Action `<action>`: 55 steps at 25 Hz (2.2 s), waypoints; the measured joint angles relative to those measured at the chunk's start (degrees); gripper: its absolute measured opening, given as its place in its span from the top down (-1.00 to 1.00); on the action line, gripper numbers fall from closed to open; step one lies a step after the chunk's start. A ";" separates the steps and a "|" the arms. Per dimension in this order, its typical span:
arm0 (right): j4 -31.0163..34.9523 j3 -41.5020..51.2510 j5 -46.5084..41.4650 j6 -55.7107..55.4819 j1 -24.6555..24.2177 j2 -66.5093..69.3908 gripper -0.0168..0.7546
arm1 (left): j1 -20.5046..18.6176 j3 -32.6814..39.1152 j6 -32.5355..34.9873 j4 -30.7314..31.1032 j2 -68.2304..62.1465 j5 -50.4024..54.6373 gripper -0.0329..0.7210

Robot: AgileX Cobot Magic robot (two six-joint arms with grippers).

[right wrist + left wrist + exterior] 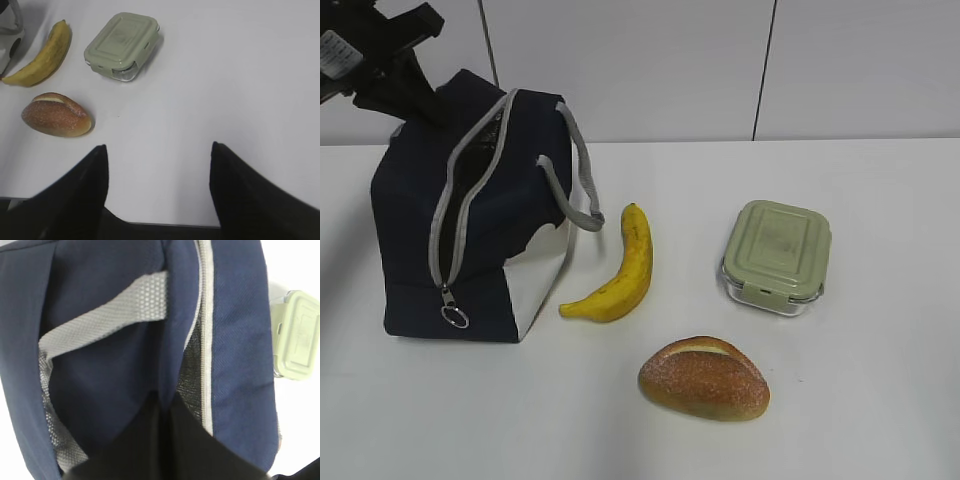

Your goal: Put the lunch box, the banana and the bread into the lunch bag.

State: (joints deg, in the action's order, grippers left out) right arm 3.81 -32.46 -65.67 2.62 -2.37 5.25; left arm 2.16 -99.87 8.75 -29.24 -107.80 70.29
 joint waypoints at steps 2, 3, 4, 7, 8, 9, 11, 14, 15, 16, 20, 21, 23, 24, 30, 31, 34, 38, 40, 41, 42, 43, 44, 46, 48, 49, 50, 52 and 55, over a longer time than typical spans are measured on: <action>1.17 -1.08 0.56 0.00 0.00 3.87 -0.26 | 0.00 0.00 -0.02 0.00 0.00 0.00 0.92; 1.84 -1.68 1.15 0.00 0.00 6.07 -0.26 | 0.00 0.00 -0.02 0.00 0.00 0.00 0.92; 2.74 -2.21 1.85 0.00 0.00 8.28 -0.26 | 0.00 0.00 -0.02 0.00 0.00 0.00 0.92; 6.03 -3.49 4.38 0.00 0.00 14.76 -0.26 | 0.00 0.00 -0.02 0.00 0.00 0.00 0.92; 7.60 -3.97 5.26 0.00 0.00 17.12 -0.26 | 0.00 0.00 -0.02 0.00 0.00 0.00 0.92; 9.35 -4.34 6.22 0.00 0.00 19.09 -0.26 | 0.00 0.00 -0.02 0.00 0.00 0.00 0.92; 12.48 -5.25 7.57 0.00 0.00 23.87 -0.26 | 0.00 0.00 -0.02 0.00 0.00 0.00 0.92; 15.40 -7.35 8.41 0.00 0.00 30.81 -0.26 | 0.00 0.00 -0.02 0.00 0.00 0.00 0.92; 15.96 -8.31 8.55 0.00 0.00 33.27 -0.26 | 0.00 0.00 -0.02 -0.02 0.00 0.00 0.92; 16.34 -9.24 8.68 0.00 0.00 35.34 -0.26 | 0.00 0.00 -0.02 -0.02 0.00 0.00 0.92; 17.60 -14.14 9.05 0.00 0.00 45.22 -0.26 | 0.00 0.00 -0.02 -0.02 0.00 0.00 0.92; 18.01 -15.05 9.07 0.00 0.00 47.37 -0.26 | 0.00 0.00 -0.02 -0.02 0.00 0.00 0.92; 19.40 -16.98 9.17 0.42 0.00 51.85 -0.26 | 0.00 0.00 -0.02 -0.07 0.00 0.00 0.92; 20.12 -17.96 9.19 0.84 0.00 54.18 -0.26 | 0.00 0.00 -0.02 -0.07 0.00 0.00 0.92; 24.38 -22.33 11.25 4.74 0.00 65.46 -0.27 | 0.00 0.00 -0.02 -0.14 0.00 0.00 0.92; 25.01 -22.82 11.49 5.55 0.00 67.18 -0.27 | 0.00 0.00 -0.02 -0.20 0.00 0.00 0.92; 27.83 -23.72 12.02 8.61 -0.63 71.32 -0.27 | 0.00 0.00 -0.02 -0.45 0.00 0.00 0.92; 32.94 -23.93 12.08 14.81 -3.22 75.82 -0.27 | 0.00 0.00 -0.02 -0.45 0.00 0.00 0.92; 36.02 -23.93 12.08 18.26 -5.08 77.58 -0.27 | 0.00 0.00 -0.02 -0.45 0.00 0.00 0.92; 37.47 -23.93 12.08 20.24 -5.93 78.48 -0.27 | 0.00 0.00 -0.02 -0.45 0.00 0.00 0.92; 39.21 -23.93 12.08 22.15 -6.98 79.37 -0.27 | 0.00 0.00 -0.02 -0.45 0.00 0.00 0.92; 40.98 -23.93 12.08 23.78 -8.05 80.32 -0.27 | 0.00 0.00 -0.02 -0.50 0.00 0.00 0.92; 42.40 -23.93 11.98 25.68 -9.11 81.16 -0.27 | 0.00 0.00 -0.02 -0.48 0.00 0.00 0.92; 45.31 -23.97 11.85 28.93 -10.84 83.32 -0.29 | 0.00 0.00 -0.02 -0.48 0.00 0.00 0.92; 47.51 -23.97 11.64 32.31 -12.03 85.41 -0.36 | 0.00 0.00 0.04 -0.55 0.00 0.00 0.92; 48.30 -23.97 11.54 33.56 -12.44 86.61 -0.40 | 0.00 0.00 0.08 -0.55 0.00 0.00 0.92; 48.97 -23.97 11.54 34.80 -12.57 87.84 -0.47 | 0.00 0.00 0.10 -0.64 0.00 0.00 0.92; 49.66 -24.06 11.54 36.97 -12.70 90.33 -0.58 | 0.00 0.00 0.10 -0.99 0.00 0.00 0.92; 52.26 -24.18 11.69 41.09 -12.70 94.72 -0.65 | 0.00 0.00 0.15 -1.80 0.00 0.00 0.92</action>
State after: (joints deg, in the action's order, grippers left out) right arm 56.06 -56.65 -53.97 43.71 -15.06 99.97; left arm 2.16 -99.87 8.90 -31.03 -107.80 70.29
